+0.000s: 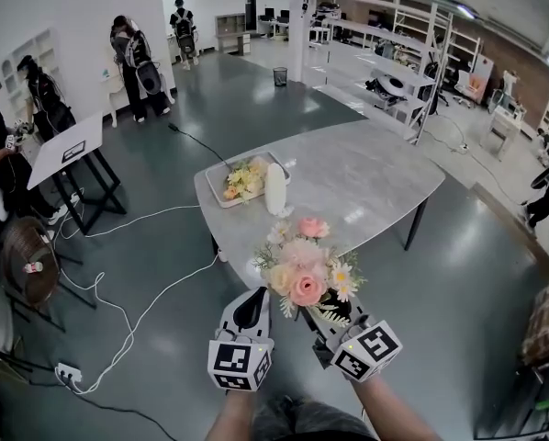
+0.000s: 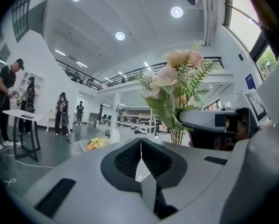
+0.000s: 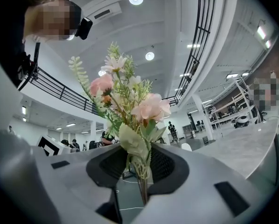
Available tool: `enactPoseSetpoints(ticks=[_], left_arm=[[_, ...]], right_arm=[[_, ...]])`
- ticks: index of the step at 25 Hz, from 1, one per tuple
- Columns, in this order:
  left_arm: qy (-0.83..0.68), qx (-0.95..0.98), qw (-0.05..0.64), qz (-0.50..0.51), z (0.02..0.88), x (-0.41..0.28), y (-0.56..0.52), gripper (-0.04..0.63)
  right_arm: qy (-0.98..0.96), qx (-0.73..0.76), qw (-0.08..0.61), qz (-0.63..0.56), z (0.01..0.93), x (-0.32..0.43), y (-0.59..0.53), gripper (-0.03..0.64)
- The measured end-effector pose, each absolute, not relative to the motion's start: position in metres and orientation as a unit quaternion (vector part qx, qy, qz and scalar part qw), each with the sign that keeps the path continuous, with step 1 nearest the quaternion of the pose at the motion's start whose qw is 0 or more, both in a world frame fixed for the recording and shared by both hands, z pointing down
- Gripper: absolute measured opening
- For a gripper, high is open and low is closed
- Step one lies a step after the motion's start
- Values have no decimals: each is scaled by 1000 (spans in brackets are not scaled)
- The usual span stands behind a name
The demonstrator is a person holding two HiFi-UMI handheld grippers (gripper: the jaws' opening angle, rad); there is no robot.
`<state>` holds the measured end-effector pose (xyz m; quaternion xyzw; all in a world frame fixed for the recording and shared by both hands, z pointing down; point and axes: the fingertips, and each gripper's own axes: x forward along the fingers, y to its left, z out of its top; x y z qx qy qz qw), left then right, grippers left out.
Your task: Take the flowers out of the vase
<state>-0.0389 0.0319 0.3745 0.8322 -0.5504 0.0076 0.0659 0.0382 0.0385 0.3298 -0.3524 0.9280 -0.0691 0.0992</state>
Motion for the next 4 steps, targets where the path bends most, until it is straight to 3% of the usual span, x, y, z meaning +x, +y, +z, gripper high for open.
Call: enactPoseSetpoints(ticks=[4], left_arm=[[-556, 829, 64, 5, 371, -36, 27, 17]], right_arm=[[931, -345, 102, -65, 326, 40, 33, 135]])
